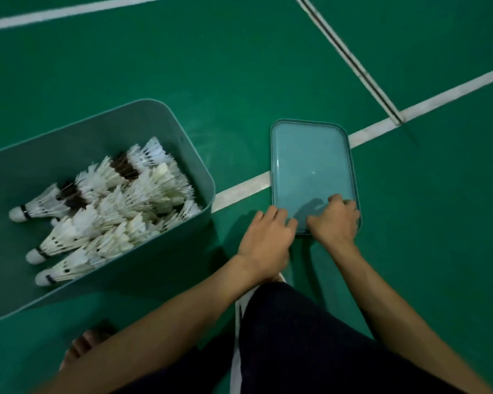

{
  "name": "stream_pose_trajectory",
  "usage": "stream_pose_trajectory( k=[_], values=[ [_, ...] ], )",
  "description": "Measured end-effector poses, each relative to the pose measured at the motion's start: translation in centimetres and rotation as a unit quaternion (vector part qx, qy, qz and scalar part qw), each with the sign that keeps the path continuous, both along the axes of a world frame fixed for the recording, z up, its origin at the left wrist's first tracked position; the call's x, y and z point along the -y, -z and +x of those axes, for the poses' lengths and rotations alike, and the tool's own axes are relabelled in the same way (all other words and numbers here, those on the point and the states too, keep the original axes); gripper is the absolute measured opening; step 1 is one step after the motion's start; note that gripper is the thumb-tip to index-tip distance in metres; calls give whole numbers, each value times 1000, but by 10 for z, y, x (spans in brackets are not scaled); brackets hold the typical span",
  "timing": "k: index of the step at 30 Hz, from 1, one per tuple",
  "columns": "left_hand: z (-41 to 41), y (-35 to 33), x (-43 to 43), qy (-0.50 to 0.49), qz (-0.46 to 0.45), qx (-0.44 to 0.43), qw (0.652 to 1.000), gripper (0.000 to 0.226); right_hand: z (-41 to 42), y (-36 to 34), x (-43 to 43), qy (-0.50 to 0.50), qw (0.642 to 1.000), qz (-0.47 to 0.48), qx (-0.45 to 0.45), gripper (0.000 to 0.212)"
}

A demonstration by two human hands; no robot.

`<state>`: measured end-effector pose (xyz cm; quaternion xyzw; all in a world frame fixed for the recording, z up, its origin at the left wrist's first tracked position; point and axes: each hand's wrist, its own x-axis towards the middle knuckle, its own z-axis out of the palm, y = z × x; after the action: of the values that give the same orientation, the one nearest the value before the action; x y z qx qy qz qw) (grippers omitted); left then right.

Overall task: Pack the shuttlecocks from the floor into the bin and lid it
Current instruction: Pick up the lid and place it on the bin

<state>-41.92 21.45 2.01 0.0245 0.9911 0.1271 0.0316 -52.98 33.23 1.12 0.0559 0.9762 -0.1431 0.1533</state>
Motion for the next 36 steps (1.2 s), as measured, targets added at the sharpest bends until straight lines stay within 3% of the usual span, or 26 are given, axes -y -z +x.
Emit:
stream_pose_trajectory(
  k=[3, 7, 10, 13, 15, 19, 21, 25, 28, 31, 32, 34, 36],
  values=[
    [-11, 30, -4, 33, -4, 94, 995, 58, -15, 15, -32, 71, 997, 32, 3, 64],
    [-16, 46, -9, 24, 14, 113, 993, 69, -33, 31, -57, 118, 992, -11, -38, 51],
    [-16, 51, -8, 14, 40, 65, 997, 48, -43, 31, -64, 171, 980, -83, -62, 48],
    [-14, 50, 2, -40, 144, -11, 989, 10, -48, 20, -70, 217, 967, -135, 10, 24],
    [-12, 45, 10, -82, 181, -4, 980, 10, -45, 3, -70, 224, 950, -209, 65, 19],
    [-5, 18, 8, -70, 183, -18, 981, 84, -36, -62, -43, 198, 894, -386, 108, 6],
    [-2, -6, 3, -65, 214, -62, 973, 88, -27, -113, -23, 136, 884, -427, 133, 7],
    [15, -67, 6, -151, 284, -242, 915, 41, -3, -199, 9, -83, 860, -471, 175, 22],
    [32, -114, 41, -246, 338, -323, 849, 32, 1, -213, 25, -132, 848, -514, 3, 34],
    [64, -146, 102, -312, 412, -325, 792, 33, -7, -172, 40, -92, 904, -359, -212, 61],
    [80, -153, 122, -328, 429, -320, 778, 31, -9, -158, 49, -83, 915, -332, -211, 74],
    [115, -155, 154, -365, 450, -317, 751, 24, -7, -136, 71, -78, 913, -386, -104, 81],
    [152, -147, 177, -419, 442, -326, 722, 12, 4, -124, 99, -88, 866, -489, 56, 53]
  ],
)
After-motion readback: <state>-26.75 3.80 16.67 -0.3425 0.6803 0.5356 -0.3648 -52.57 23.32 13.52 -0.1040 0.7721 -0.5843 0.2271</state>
